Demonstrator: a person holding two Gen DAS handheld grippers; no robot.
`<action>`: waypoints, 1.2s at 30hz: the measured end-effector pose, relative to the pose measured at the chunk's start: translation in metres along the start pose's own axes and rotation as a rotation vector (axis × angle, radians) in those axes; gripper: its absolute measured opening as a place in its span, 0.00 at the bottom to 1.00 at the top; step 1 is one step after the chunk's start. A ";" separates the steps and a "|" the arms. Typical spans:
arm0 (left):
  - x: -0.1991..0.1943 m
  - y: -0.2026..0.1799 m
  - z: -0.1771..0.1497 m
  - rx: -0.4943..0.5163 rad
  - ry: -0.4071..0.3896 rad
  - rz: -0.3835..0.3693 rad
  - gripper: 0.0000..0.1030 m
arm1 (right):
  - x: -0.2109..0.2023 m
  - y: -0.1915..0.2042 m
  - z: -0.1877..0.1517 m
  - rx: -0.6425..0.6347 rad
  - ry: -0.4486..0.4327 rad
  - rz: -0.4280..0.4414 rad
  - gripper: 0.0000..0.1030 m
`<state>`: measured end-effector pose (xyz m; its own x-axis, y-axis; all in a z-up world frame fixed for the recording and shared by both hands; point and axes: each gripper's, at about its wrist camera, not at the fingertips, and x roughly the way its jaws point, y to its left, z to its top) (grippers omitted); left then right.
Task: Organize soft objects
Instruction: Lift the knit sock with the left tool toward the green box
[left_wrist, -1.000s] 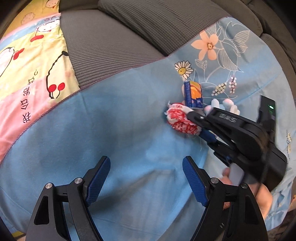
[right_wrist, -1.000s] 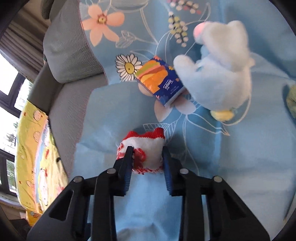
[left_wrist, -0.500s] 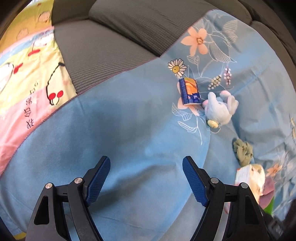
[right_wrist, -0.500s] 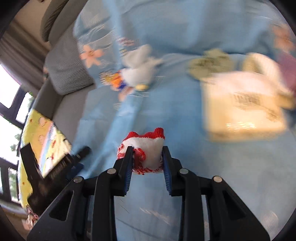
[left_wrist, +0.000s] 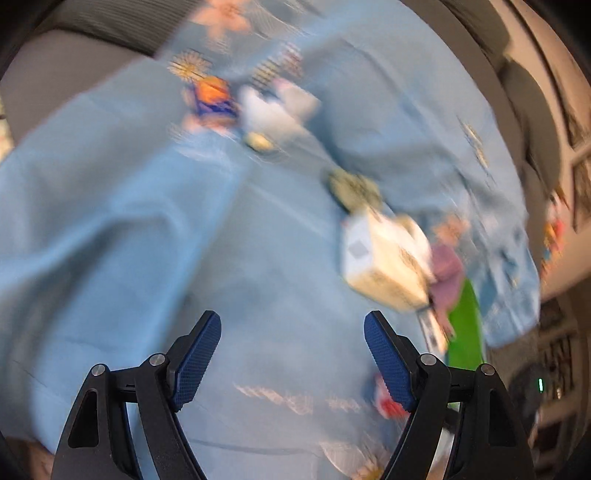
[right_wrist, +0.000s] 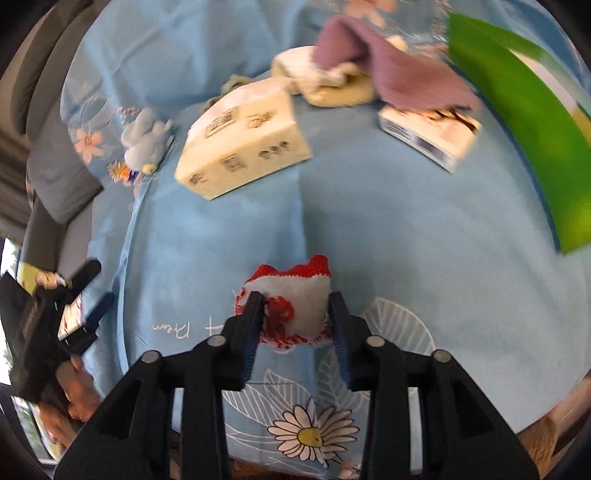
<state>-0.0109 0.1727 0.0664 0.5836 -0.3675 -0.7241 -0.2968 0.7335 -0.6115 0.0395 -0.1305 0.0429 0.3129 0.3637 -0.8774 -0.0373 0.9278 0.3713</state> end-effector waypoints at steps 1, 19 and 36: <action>0.005 -0.008 -0.006 0.023 0.029 -0.017 0.75 | 0.000 -0.004 0.000 0.016 0.000 0.011 0.41; 0.073 -0.092 -0.081 0.290 0.289 -0.126 0.62 | -0.018 -0.027 -0.006 0.029 -0.044 0.115 0.52; 0.069 -0.136 -0.086 0.455 0.245 -0.080 0.54 | -0.022 -0.040 -0.005 0.022 -0.066 0.239 0.36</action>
<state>0.0047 -0.0015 0.0719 0.3810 -0.5158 -0.7673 0.1318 0.8517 -0.5071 0.0293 -0.1747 0.0456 0.3585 0.5658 -0.7425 -0.0973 0.8137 0.5731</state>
